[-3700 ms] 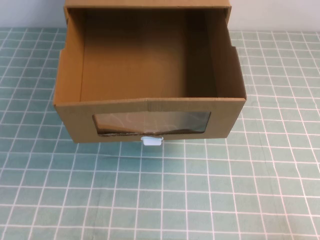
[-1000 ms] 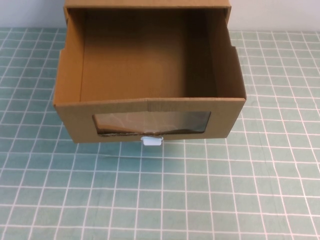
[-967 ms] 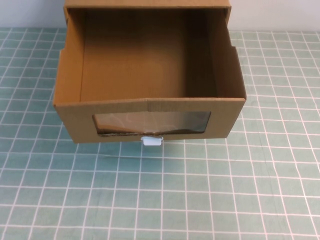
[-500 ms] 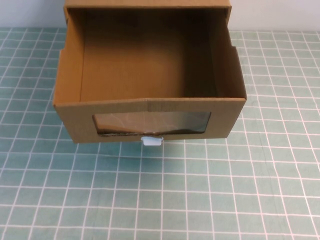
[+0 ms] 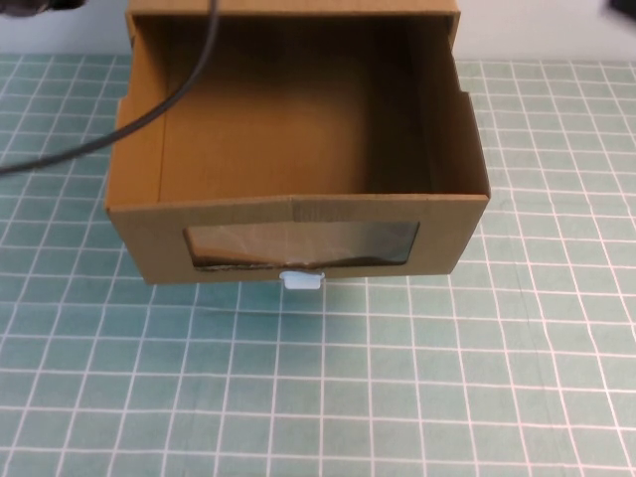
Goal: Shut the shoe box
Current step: Press the shoe box with left arm
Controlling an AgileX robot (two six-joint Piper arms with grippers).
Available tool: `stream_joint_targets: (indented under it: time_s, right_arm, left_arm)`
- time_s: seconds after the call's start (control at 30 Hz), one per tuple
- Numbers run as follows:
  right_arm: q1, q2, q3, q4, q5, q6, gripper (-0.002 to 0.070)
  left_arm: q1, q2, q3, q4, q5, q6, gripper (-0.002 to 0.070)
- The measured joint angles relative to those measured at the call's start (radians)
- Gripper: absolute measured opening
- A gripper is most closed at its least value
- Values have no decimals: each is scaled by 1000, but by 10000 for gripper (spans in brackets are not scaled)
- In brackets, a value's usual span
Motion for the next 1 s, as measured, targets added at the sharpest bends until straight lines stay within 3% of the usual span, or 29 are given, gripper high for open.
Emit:
stream_joint_targets:
  time_s: [0.2, 0.37, 0.7, 1.0]
  right_arm:
    - [145, 87, 1, 104, 177, -464, -14]
    - [311, 111, 1, 20, 214, -679, -14]
    - [629, 261, 1, -429, 141, -649, -14]
    - [709, 477, 1, -735, -84, -640, -14]
  left_arm:
    - [-10, 228, -266, -206, 152, 158, -3]
    - [-10, 384, -428, -256, 243, 165, -3]
    - [-10, 514, -508, -284, 287, 113, -3]
    - [-10, 520, -512, -288, 291, 113, -3]
